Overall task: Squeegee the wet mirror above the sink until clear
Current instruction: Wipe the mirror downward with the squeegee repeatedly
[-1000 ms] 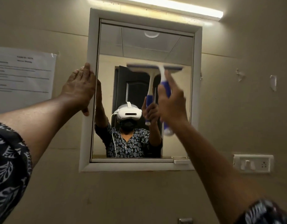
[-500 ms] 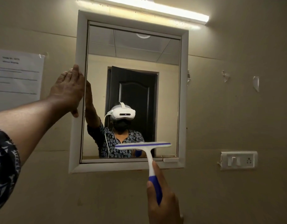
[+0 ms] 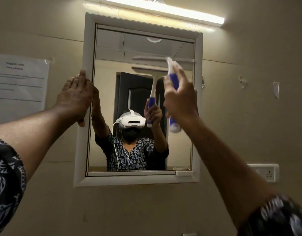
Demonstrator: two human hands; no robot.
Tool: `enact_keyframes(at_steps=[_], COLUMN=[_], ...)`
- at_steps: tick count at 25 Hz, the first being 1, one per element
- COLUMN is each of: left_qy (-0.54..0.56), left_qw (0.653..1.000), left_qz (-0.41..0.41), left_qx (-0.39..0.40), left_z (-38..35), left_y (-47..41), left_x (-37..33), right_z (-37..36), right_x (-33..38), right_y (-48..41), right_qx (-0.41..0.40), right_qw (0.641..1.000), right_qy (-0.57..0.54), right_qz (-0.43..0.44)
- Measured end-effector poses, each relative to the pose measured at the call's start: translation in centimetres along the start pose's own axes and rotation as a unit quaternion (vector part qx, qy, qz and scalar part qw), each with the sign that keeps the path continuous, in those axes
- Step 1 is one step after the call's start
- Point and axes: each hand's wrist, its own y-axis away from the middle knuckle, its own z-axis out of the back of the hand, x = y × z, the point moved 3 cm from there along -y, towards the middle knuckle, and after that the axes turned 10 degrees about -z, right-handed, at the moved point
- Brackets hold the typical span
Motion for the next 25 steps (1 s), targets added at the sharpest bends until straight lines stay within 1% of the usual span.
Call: enact_keyframes(at_steps=[2,4,9,12,15,17,19,22,25], left_qy=[-0.004,-0.006,-0.020,-0.013,-0.005,0.002,0.009,0.018,0.027], left_qw=[1.000,1.000,1.000,1.000,1.000,1.000,1.000,1.000,1.000], left_qz=[-0.002,0.001,0.006,0.004,0.003,0.000,-0.002,-0.005,-0.002], left_qx=[-0.002,0.001,0.004,-0.008,-0.013,-0.012,-0.009,-0.006,-0.003], left_z=[-0.2,-0.2,-0.2,-0.3,-0.3,-0.2,0.0,0.4,0.8], left_y=[-0.1,-0.2,-0.5,-0.5,-0.4,-0.2,0.0,0.4,0.8], left_x=[0.1,0.0,-0.1,0.0,0.2,0.2,0.2,0.0,-0.2], right_z=[-0.5,-0.8,-0.4,0.1,1.0,1.3,1.5,1.4,1.0], right_x=[1.2,1.3,1.4,2.6,4.8,5.5,4.7,1.6,-1.4], right_y=[-3.6,-5.9,-8.1,-8.5,-9.3,-9.3,-8.1,-4.4,-0.4], right_qx=[-0.017,-0.016,0.018,0.033,0.041,0.063,0.067,0.057,0.050], right_qw=[1.000,1.000,0.999,0.999,0.994,0.988,0.990,0.995,0.997], right_qy=[-0.001,-0.016,-0.034,0.004,0.093,0.131,0.120,0.068,0.020], right_qz=[0.018,0.008,-0.008,-0.024,-0.042,-0.042,-0.043,-0.037,-0.051])
